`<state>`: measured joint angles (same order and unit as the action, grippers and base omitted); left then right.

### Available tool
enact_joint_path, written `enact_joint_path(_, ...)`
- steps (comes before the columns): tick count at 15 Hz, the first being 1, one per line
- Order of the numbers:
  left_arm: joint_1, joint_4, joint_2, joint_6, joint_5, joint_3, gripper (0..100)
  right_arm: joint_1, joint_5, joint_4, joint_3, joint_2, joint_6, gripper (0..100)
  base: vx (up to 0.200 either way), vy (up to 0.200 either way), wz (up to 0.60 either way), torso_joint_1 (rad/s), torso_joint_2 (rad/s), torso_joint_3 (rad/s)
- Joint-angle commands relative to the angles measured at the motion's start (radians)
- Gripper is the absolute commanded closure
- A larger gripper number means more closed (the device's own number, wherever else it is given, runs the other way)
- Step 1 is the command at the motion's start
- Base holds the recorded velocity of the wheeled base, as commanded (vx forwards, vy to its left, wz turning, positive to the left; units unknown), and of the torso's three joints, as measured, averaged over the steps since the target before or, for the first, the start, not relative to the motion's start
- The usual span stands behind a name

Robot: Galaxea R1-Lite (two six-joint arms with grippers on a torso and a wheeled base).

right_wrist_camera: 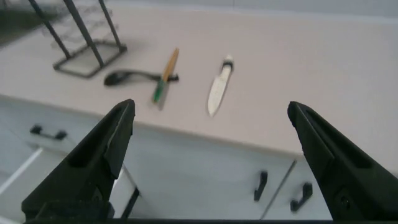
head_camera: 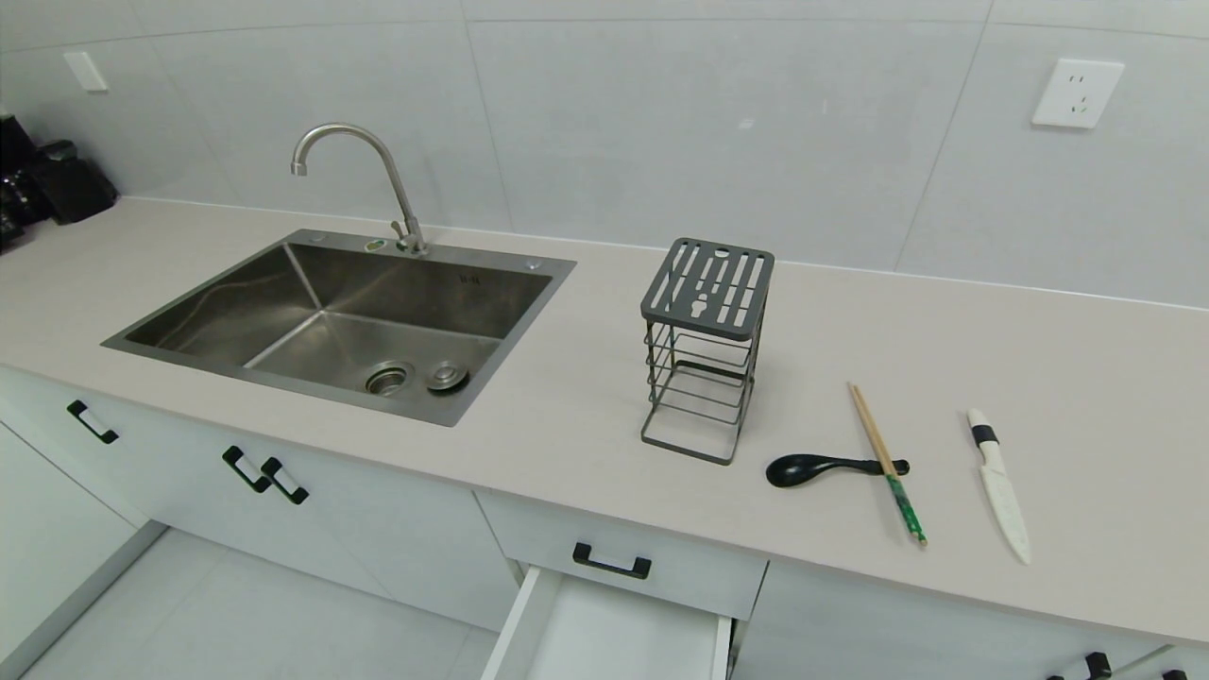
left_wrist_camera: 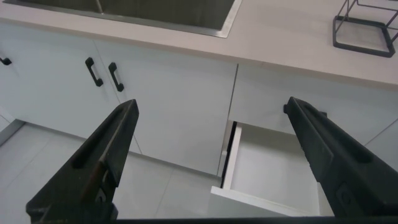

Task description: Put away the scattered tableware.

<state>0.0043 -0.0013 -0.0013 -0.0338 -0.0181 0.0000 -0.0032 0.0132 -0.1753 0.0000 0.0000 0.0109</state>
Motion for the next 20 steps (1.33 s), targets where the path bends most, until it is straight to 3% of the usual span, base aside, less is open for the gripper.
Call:
enact_joint_path(1,0.0,0.0,0.001,-0.001,0.0,0.0,0,0.0,0.007,-0.07,0.0,0.0,-0.005,0,0.0,0.0,0.0,0.0,0.0,0.0)
enact_joint_path(4,0.0,0.0,0.001,-0.001,0.0,0.0,0,0.0,0.165,-0.009,-0.041,0.054,-0.042,0,0.0,0.0,0.0,0.0,0.0,0.0)
enact_joint_path(5,0.0,0.0,0.001,0.0,0.0,0.0,0,-0.003,0.223,0.111,-0.138,0.158,-0.072,0,0.0,0.0,0.0,0.0,0.0,0.0)
enact_joint_path(7,0.0,0.0,0.001,0.0,0.0,0.0,0,0.003,0.235,0.211,-0.281,0.347,-0.078,0,0.0,0.0,0.0,0.0,0.0,0.0)
enact_joint_path(11,0.0,0.0,0.001,-0.001,0.0,0.0,0,0.066,0.286,0.215,-0.445,0.675,-0.083,0,0.0,0.0,0.0,0.0,0.0,0.0)
enact_joint_path(14,0.0,0.0,0.001,-0.001,0.0,0.0,0,0.131,0.284,0.146,-0.448,0.87,-0.086,0,0.0,0.0,0.0,0.0,0.0,0.0)
enact_joint_path(20,0.0,0.0,0.001,-0.001,0.0,0.0,0,0.134,0.281,0.137,-0.442,0.969,-0.12,0,0.0,0.0,0.0,0.0,0.0,0.0)
